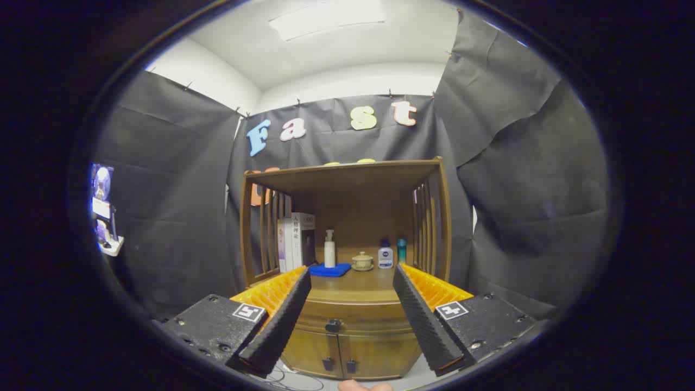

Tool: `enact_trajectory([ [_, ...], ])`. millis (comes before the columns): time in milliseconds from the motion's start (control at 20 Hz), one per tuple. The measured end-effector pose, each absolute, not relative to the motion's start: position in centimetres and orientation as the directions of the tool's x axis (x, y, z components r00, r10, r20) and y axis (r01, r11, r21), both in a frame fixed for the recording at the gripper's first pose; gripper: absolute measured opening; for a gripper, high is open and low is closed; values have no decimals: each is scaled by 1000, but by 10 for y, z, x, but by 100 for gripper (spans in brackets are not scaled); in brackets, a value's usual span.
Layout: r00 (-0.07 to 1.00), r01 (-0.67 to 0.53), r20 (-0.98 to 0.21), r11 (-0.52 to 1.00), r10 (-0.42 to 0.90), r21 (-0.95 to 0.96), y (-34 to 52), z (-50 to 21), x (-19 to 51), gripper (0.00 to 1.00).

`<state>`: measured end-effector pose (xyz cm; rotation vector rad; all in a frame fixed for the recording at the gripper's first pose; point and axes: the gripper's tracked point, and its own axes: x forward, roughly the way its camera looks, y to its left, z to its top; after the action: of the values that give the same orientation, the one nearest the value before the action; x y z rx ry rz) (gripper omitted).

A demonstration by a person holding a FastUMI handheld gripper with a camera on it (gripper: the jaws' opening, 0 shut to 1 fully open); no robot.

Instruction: Pull open the drawer, take out the items inside it, and place them on the countertop above the cabinet.

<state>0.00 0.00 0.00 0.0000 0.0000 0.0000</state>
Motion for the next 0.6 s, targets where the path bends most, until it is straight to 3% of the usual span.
enact_trajectory([
  [600, 1000, -5, -11, 1000, 4, -29, 28, -22, -3, 99],
])
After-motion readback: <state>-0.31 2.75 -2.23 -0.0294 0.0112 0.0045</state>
